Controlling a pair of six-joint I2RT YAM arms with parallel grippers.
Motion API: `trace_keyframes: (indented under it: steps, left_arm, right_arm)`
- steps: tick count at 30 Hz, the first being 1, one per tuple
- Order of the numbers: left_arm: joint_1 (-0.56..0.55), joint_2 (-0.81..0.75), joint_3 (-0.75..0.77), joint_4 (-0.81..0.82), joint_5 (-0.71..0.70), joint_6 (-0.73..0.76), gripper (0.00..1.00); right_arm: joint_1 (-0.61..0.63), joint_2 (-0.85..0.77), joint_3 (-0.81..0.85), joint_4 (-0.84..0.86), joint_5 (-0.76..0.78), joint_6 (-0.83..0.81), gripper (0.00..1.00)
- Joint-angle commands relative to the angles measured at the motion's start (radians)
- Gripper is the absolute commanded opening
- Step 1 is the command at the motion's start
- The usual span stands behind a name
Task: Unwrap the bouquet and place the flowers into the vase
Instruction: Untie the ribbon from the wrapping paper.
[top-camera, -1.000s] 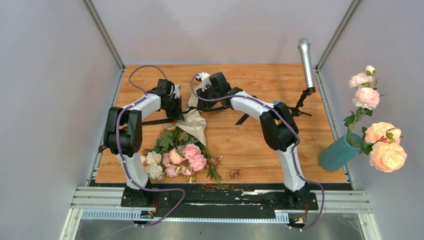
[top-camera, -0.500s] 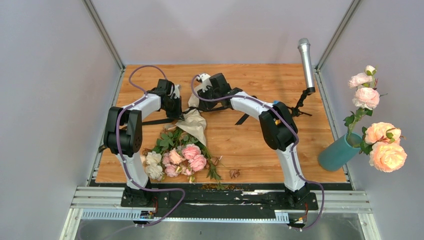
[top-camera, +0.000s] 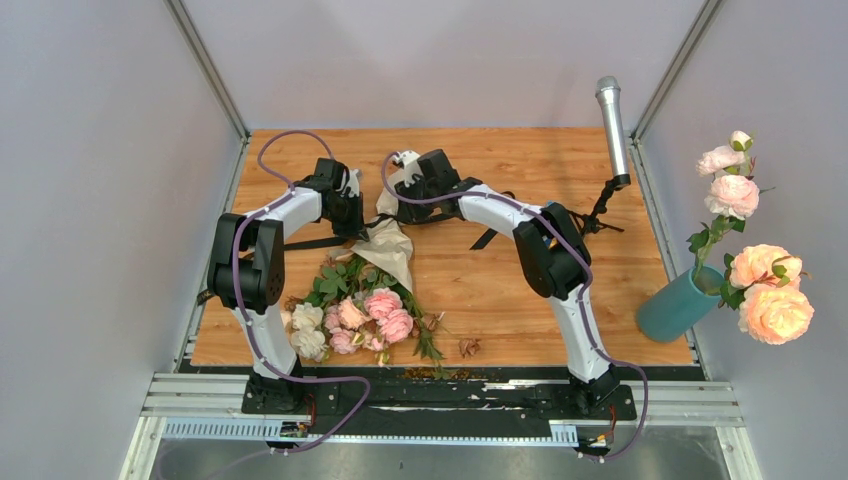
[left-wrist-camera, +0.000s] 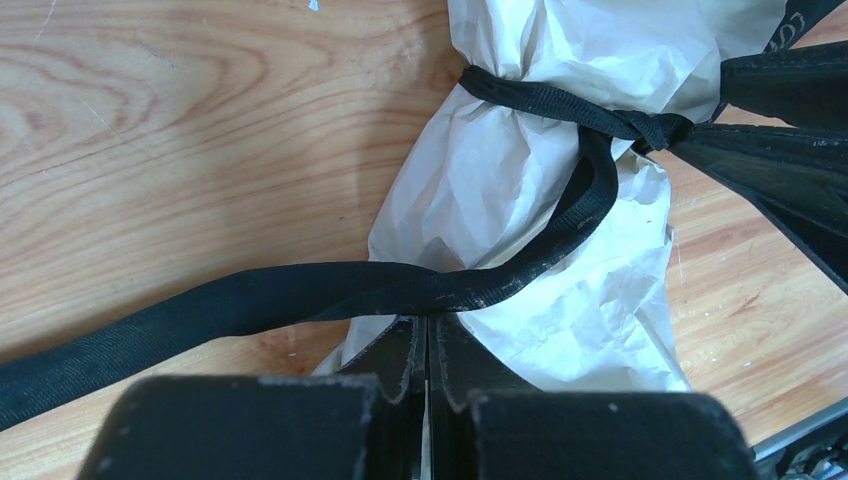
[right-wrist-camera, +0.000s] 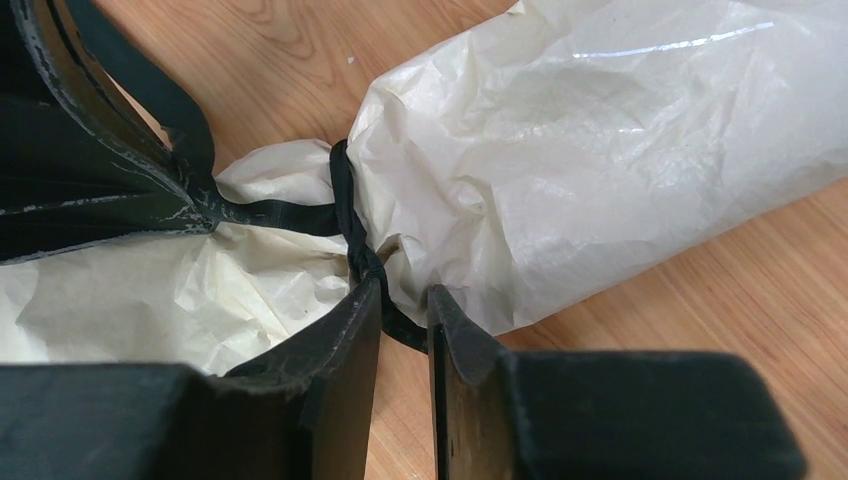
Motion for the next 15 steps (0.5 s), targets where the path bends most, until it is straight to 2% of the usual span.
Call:
trace_keyframes:
  steps: [1,3,9,15]
  left_arm:
    - [0.007,0.024,0.001,-0.04,-0.024,0.019,0.0]
    - [0.007,0.024,0.0,-0.042,-0.025,0.019,0.0]
    - [0.007,0.023,0.001,-0.043,-0.032,0.019,0.0]
    - [0.007,0.021,0.002,-0.045,-0.042,0.019,0.0]
  right_arm:
    - [0.018,0.019,0.044,0.016,-0.016,0.019,0.24]
    - [0.022,0.024,0.05,0.014,-0.008,0.02,0.2]
    - [0.041,0.008,0.031,0.008,0.068,0.003,0.0]
    - [0.061,-0.073,-0.081,0.043,0.258,0.007,0.0]
